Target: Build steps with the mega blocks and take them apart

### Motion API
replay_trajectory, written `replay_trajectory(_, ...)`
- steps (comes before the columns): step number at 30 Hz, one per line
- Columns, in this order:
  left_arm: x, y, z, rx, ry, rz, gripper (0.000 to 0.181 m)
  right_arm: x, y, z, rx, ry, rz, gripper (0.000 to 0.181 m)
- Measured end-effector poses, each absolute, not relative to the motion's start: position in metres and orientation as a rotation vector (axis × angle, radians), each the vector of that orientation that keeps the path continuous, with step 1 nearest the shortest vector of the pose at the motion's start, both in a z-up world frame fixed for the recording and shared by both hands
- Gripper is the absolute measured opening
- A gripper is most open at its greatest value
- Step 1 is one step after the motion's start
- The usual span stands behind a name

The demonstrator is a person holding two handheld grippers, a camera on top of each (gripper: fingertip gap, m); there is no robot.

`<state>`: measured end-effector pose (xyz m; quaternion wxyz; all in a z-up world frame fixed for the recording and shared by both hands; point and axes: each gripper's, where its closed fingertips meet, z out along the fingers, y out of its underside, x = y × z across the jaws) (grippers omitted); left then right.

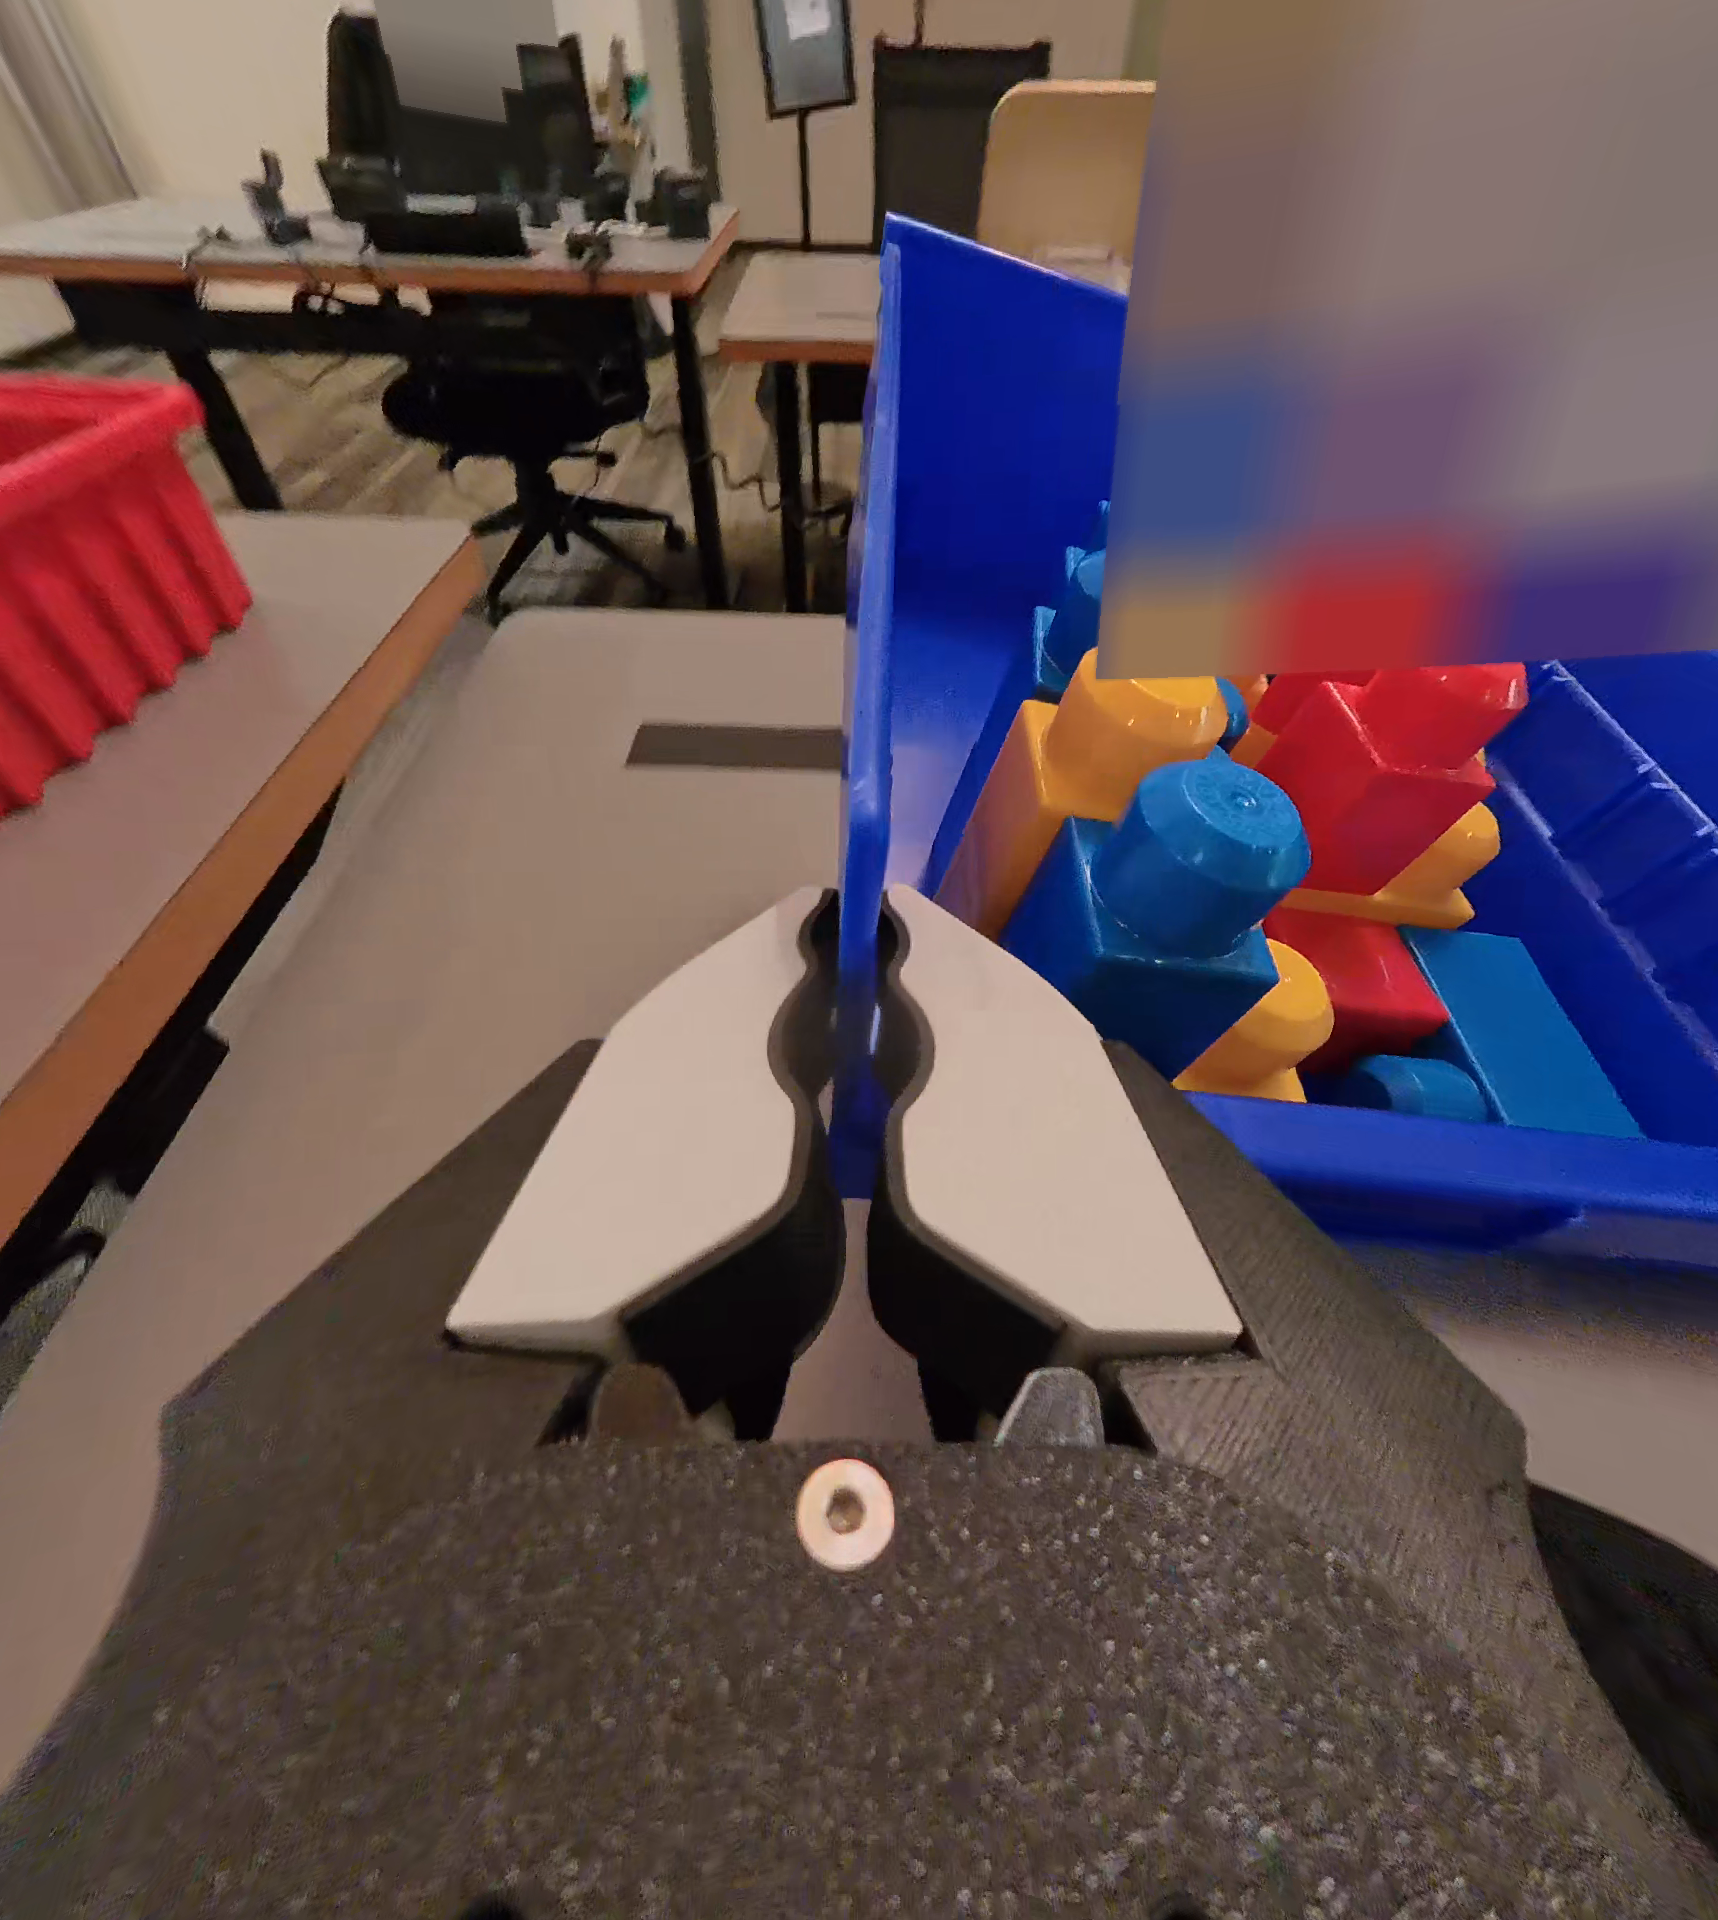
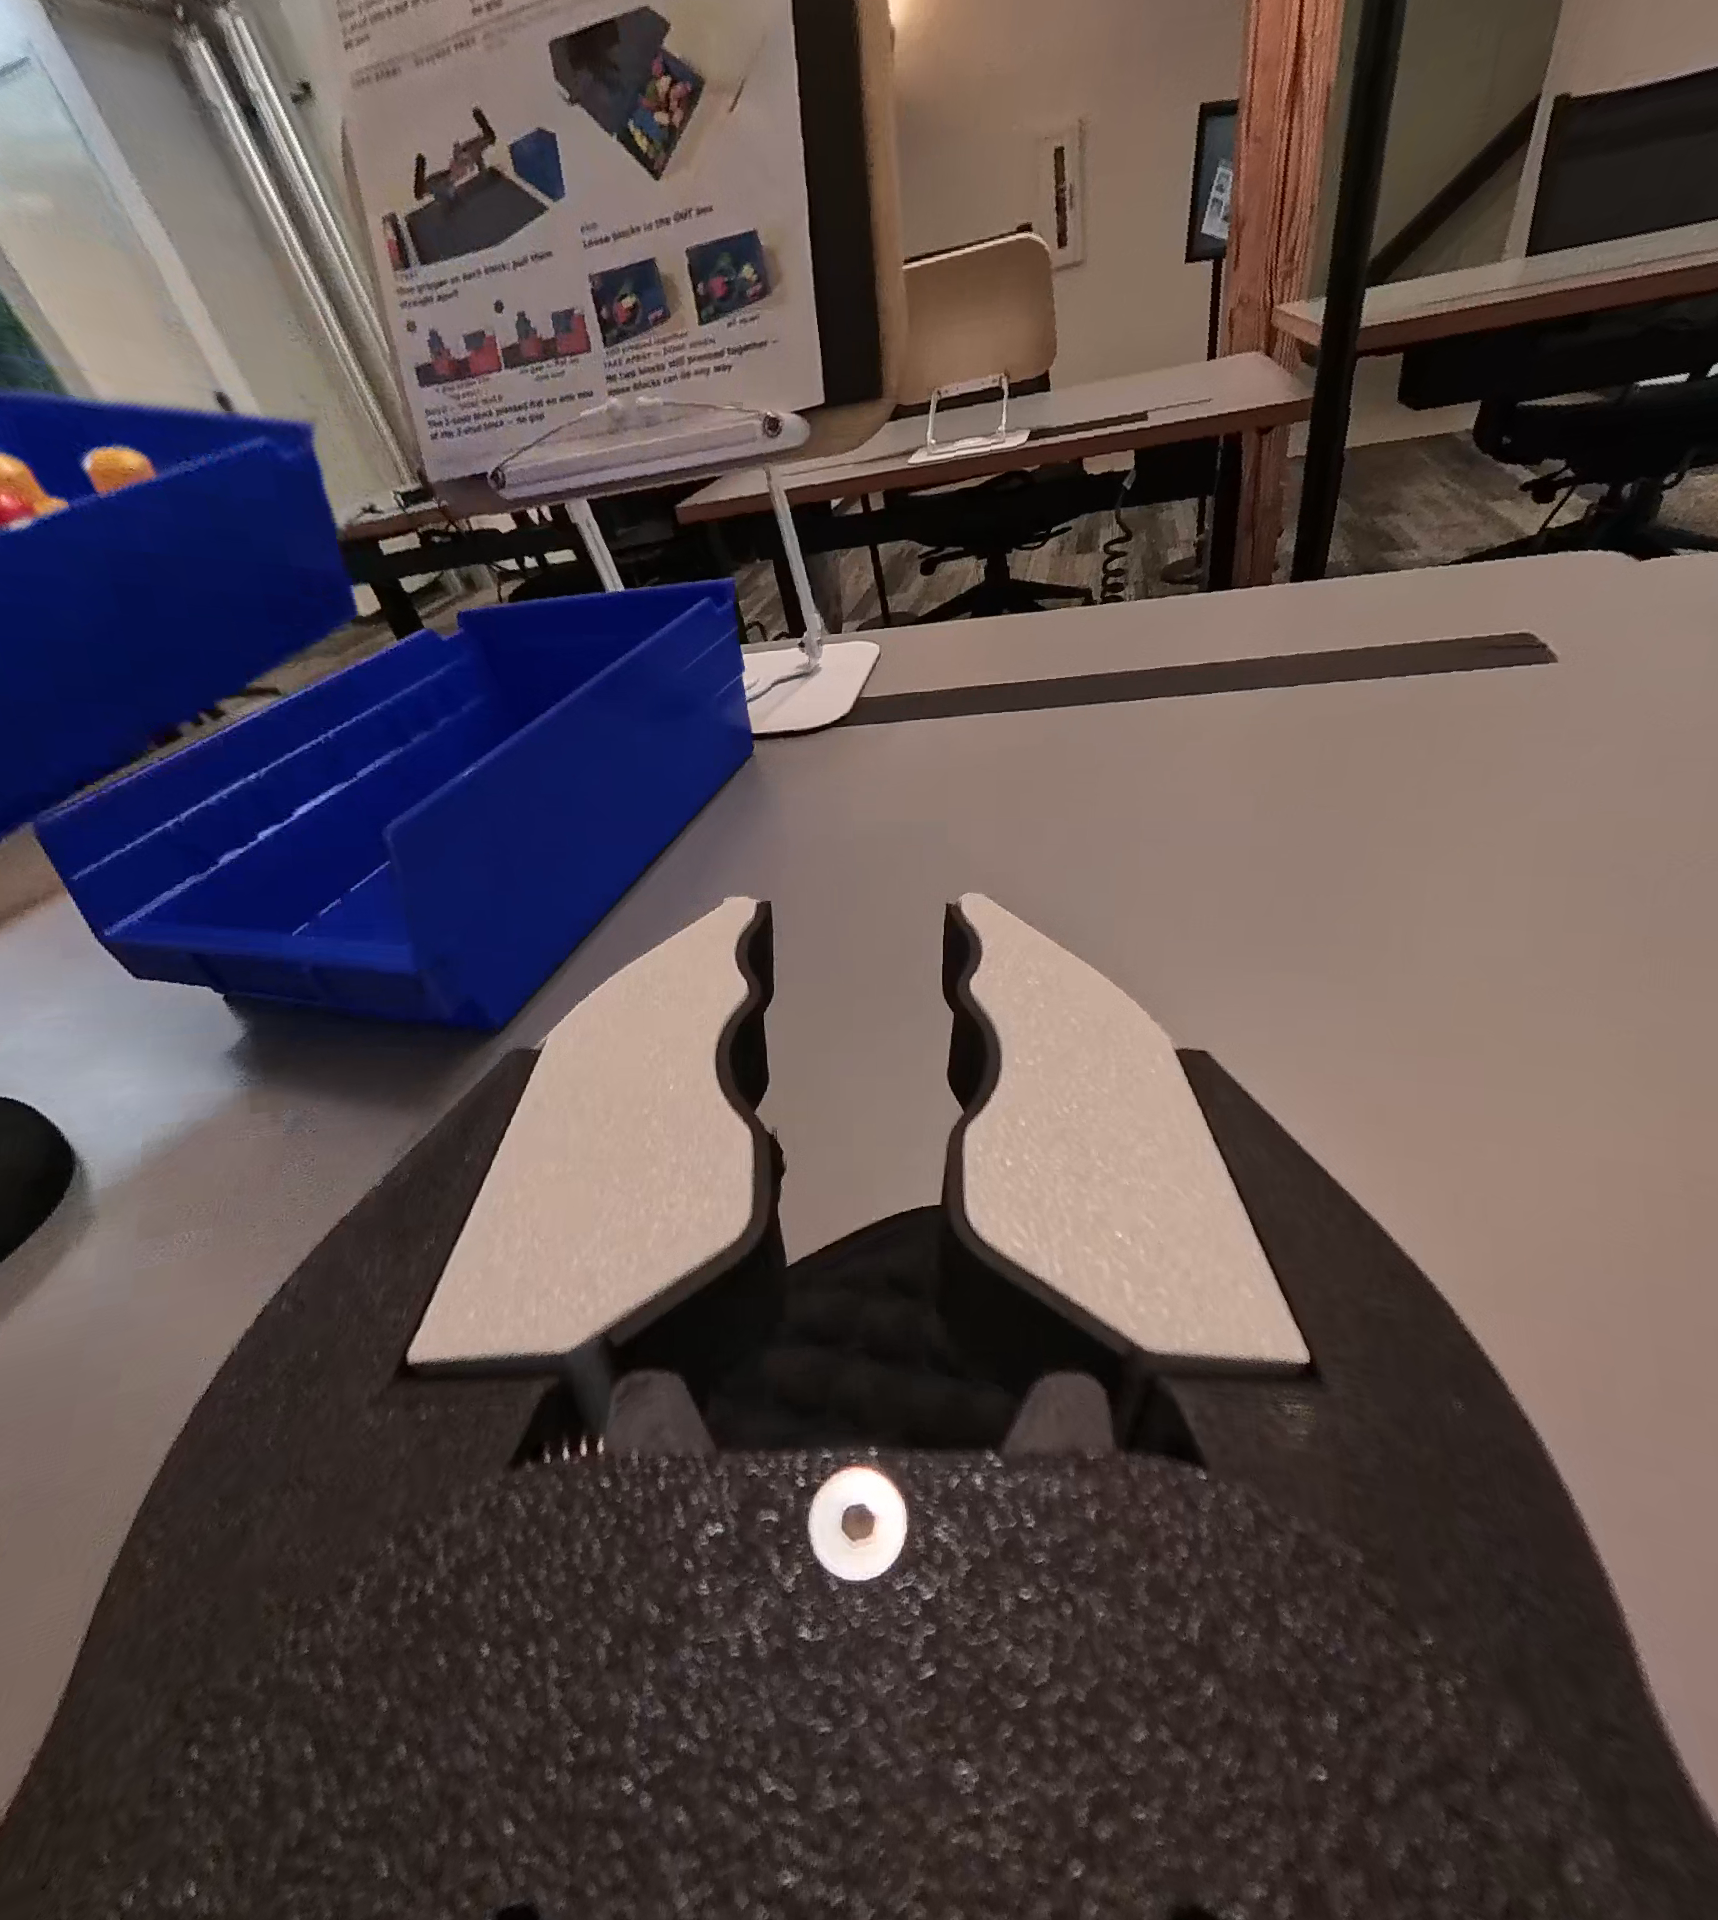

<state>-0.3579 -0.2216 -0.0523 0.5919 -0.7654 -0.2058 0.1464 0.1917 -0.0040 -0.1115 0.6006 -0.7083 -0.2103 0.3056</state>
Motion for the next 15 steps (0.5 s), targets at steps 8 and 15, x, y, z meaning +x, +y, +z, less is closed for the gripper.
replay_trajectory(8, -0.386, -0.249, -0.116, -1.816, -0.649, 0.335, 0.005, 0.181, -0.01, -0.115, -1.652, -0.527, 0.717, 0.031)
replay_trajectory(15, -0.393, -0.236, -0.15, -1.807, -0.759, 0.346, 0.005, 0.176, -0.011, -0.122, -1.665, -0.546, 0.711, 0.031)
